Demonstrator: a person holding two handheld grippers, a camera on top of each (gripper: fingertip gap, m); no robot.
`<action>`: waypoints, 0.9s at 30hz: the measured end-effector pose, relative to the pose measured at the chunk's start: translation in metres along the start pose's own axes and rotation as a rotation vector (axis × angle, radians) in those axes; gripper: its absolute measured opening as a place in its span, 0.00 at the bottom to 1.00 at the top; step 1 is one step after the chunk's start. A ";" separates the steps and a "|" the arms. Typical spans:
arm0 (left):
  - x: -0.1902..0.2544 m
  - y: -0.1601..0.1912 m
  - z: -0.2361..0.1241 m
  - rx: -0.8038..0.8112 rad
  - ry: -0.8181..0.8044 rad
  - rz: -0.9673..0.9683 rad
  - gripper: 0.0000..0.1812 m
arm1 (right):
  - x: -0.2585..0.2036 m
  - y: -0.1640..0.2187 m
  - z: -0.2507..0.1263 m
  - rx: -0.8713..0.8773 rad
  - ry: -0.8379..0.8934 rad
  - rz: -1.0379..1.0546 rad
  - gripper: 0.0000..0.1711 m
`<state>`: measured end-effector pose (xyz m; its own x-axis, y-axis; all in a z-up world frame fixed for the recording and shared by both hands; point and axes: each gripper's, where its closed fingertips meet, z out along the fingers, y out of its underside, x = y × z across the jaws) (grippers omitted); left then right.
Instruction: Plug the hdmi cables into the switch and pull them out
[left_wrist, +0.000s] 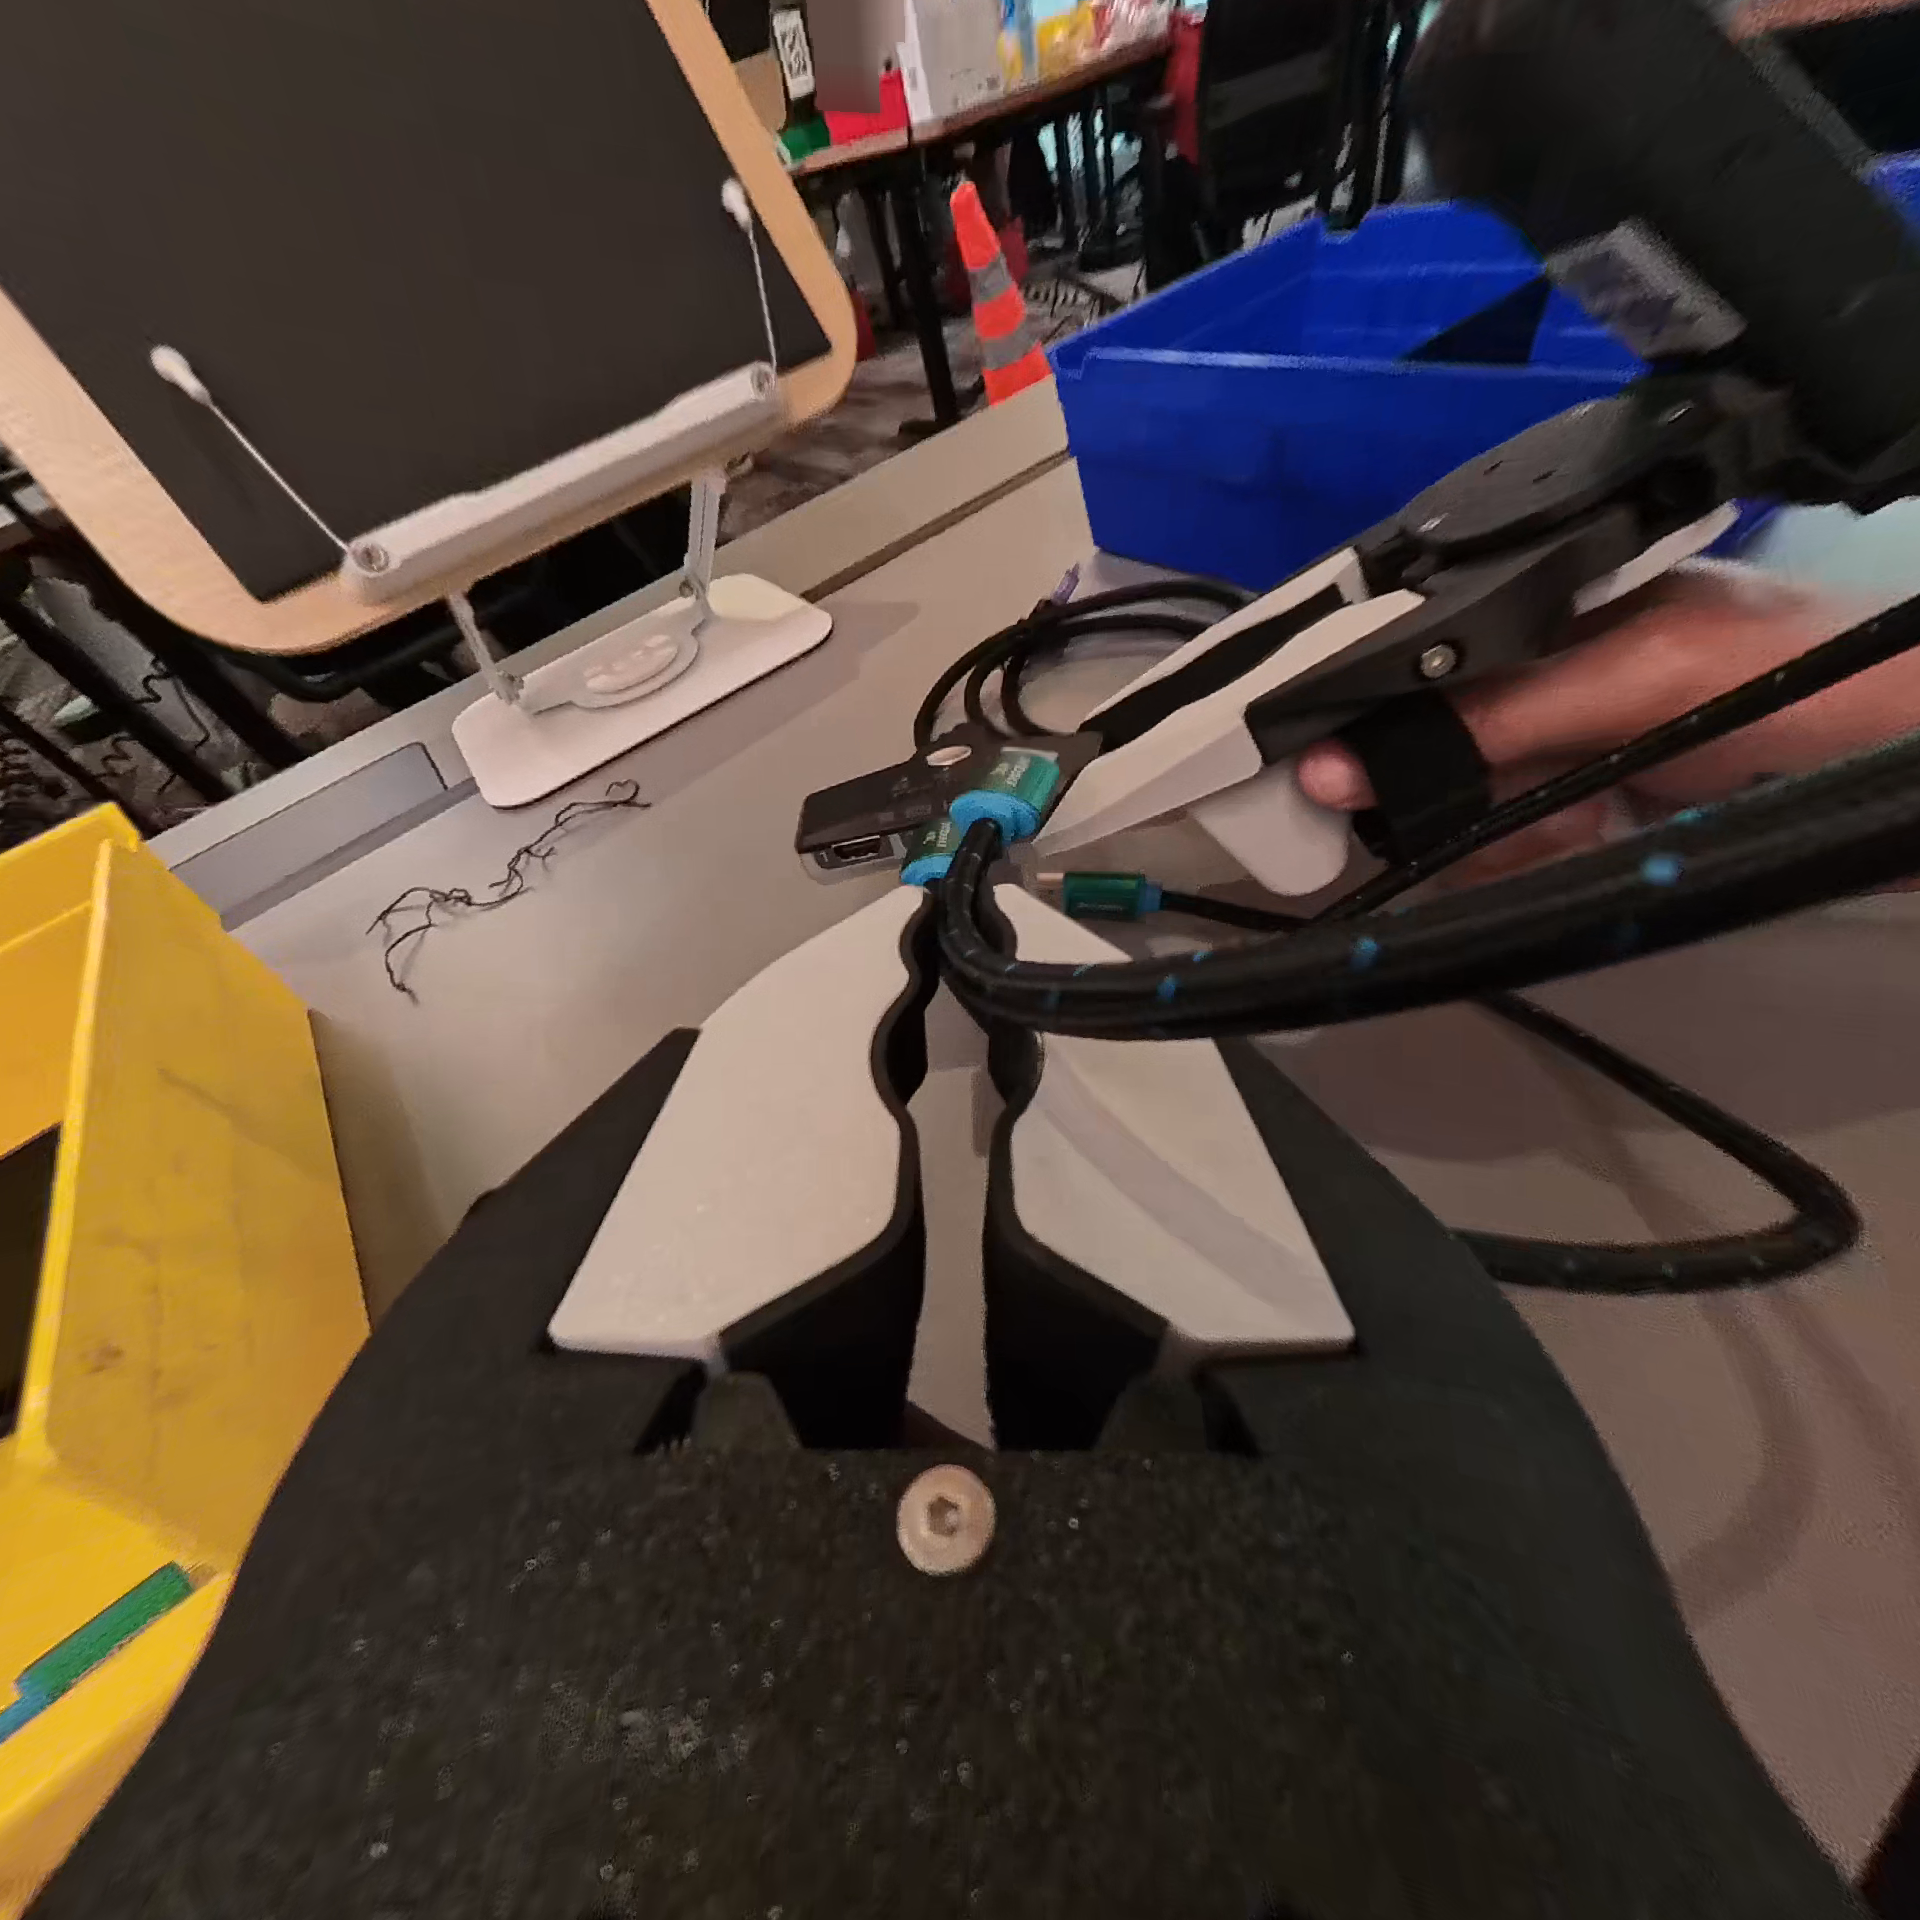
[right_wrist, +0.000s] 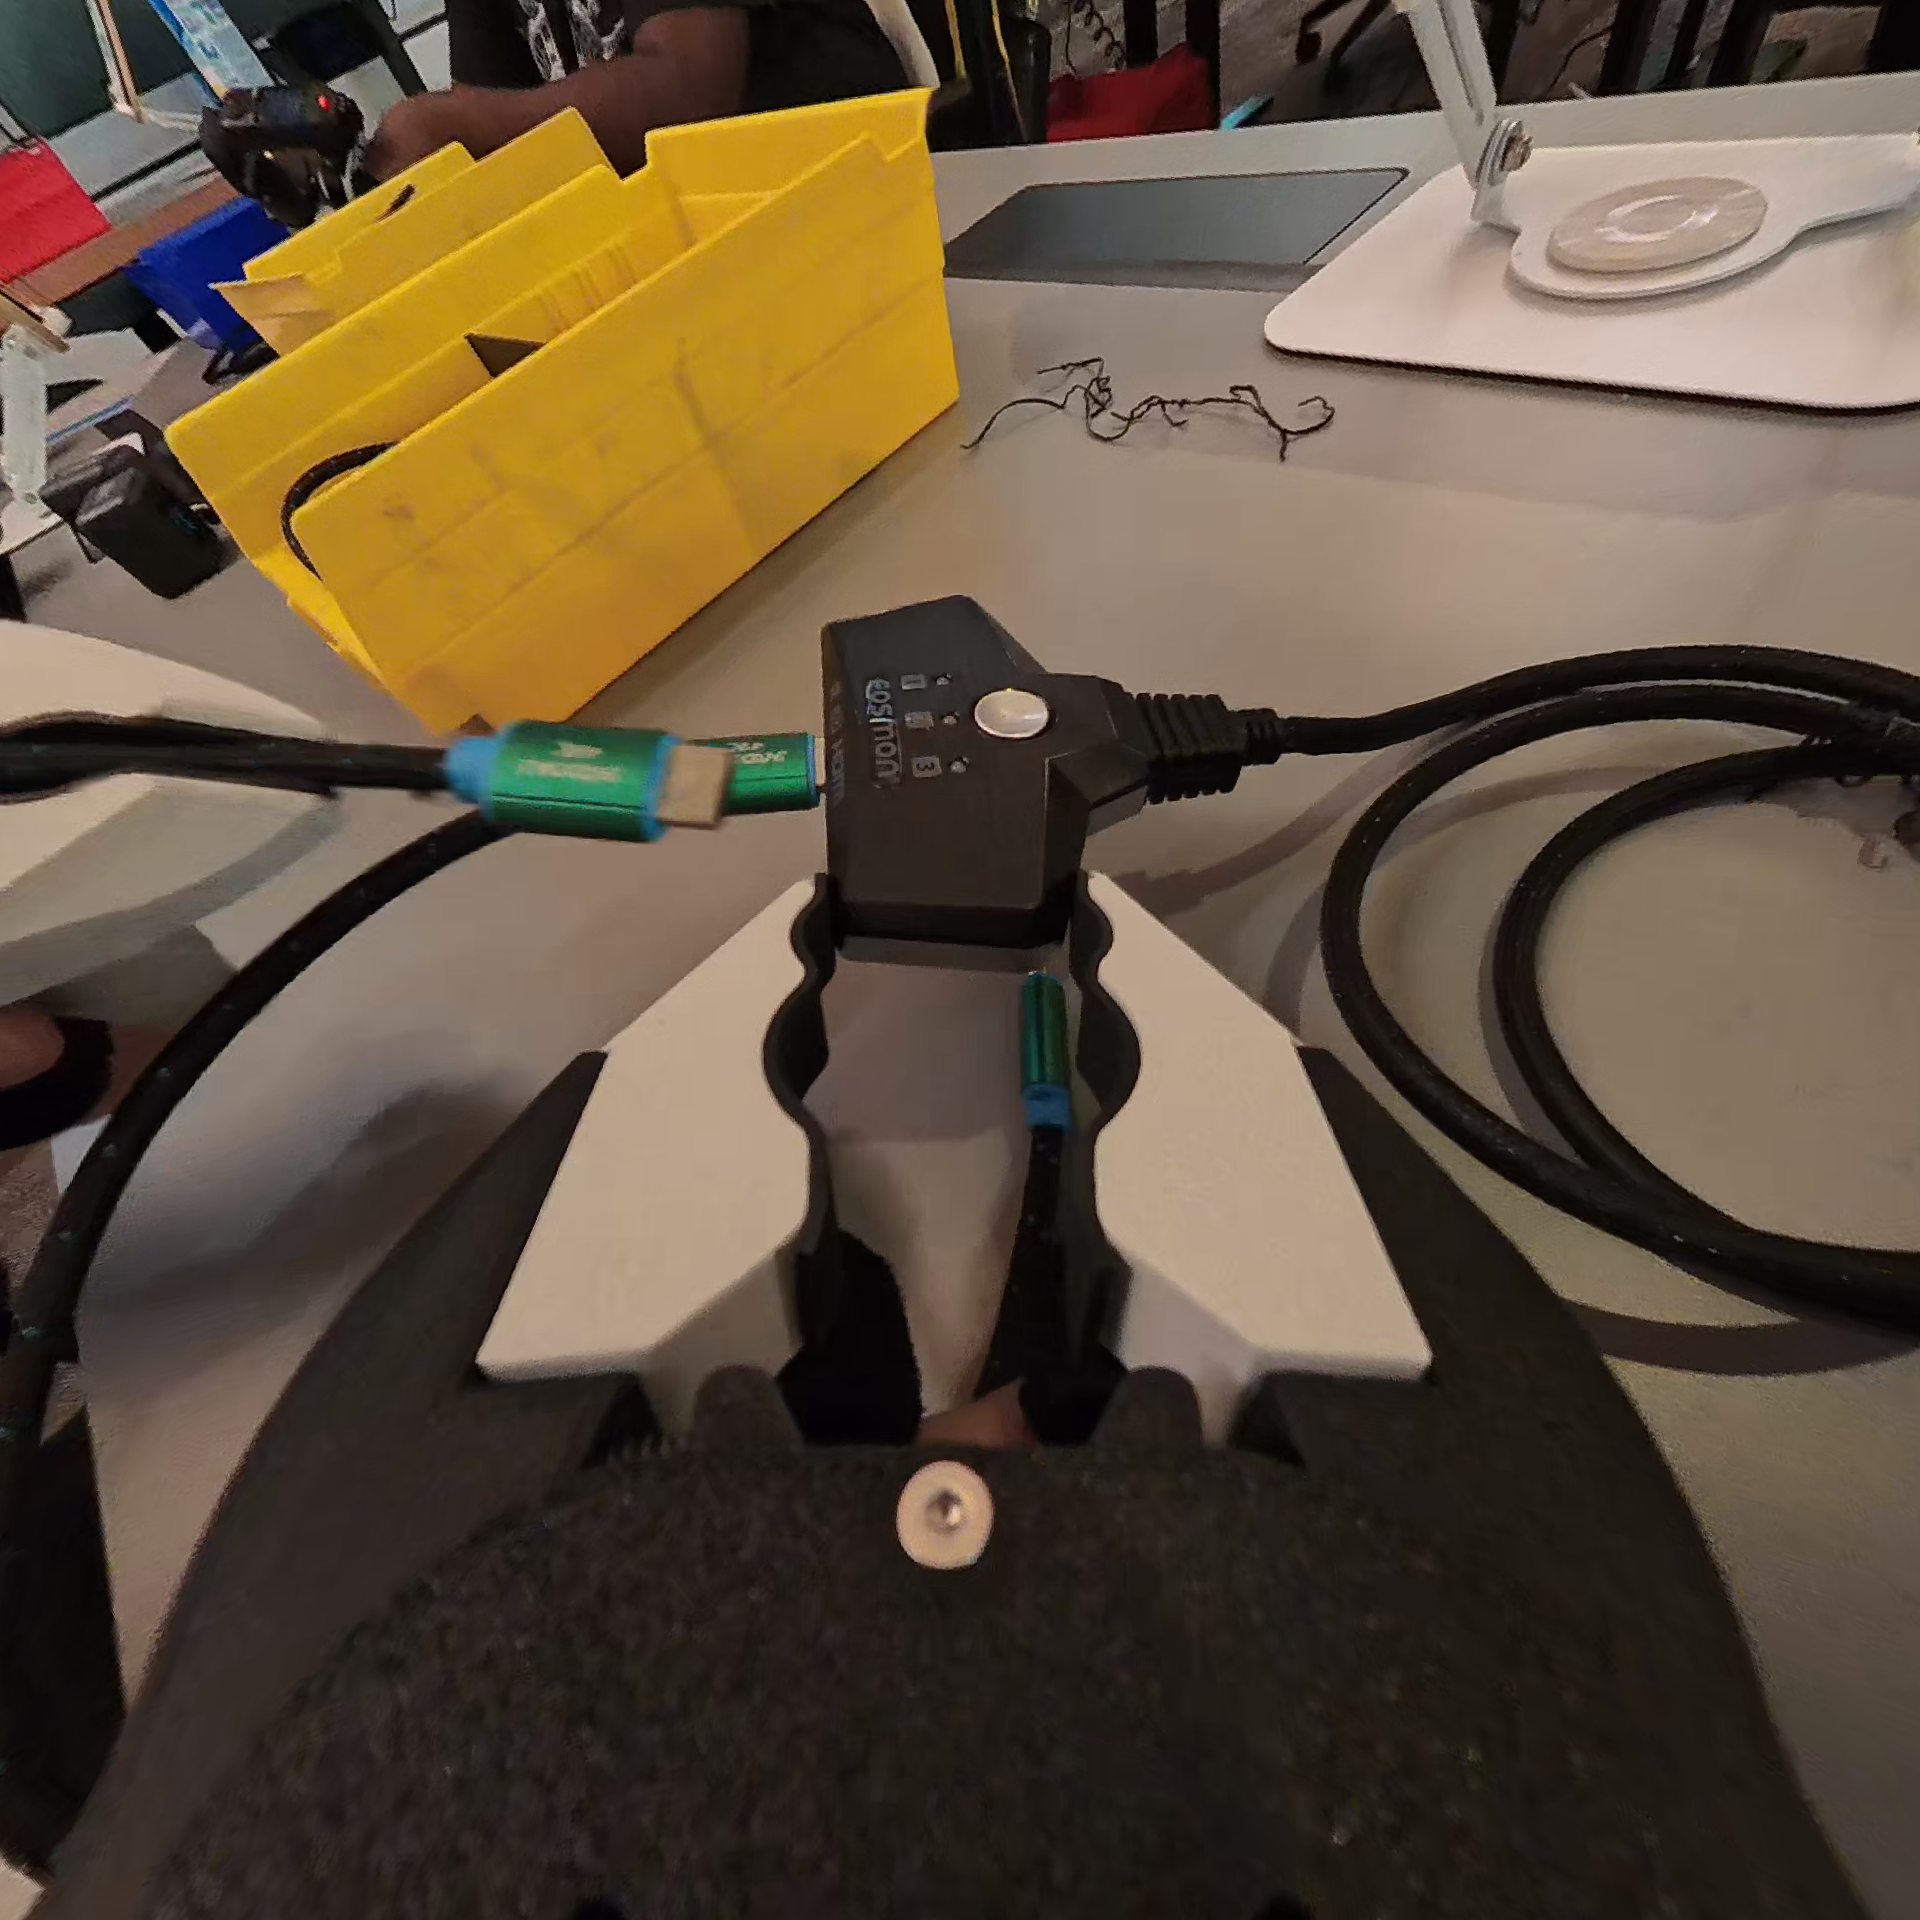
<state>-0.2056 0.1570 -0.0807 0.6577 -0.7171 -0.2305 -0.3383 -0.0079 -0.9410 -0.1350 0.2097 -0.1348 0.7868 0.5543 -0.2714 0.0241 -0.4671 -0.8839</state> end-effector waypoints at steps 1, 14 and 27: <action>-0.002 -0.005 -0.006 0.023 0.008 -0.021 0.03 | 0.001 -0.001 -0.001 0.007 0.000 0.007 0.26; -0.064 0.009 -0.064 0.137 0.133 -0.264 0.03 | 0.018 -0.004 -0.010 -0.036 -0.014 -0.063 0.26; -0.039 0.005 -0.030 0.106 -0.082 -0.062 0.03 | -0.033 -0.036 -0.038 0.220 -0.127 -0.075 0.26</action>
<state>-0.2529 0.1641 -0.0696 0.7292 -0.6584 -0.1864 -0.2254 0.0260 -0.9739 -0.1386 0.1821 -0.0799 0.7035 0.6704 -0.2359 -0.0662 -0.2686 -0.9610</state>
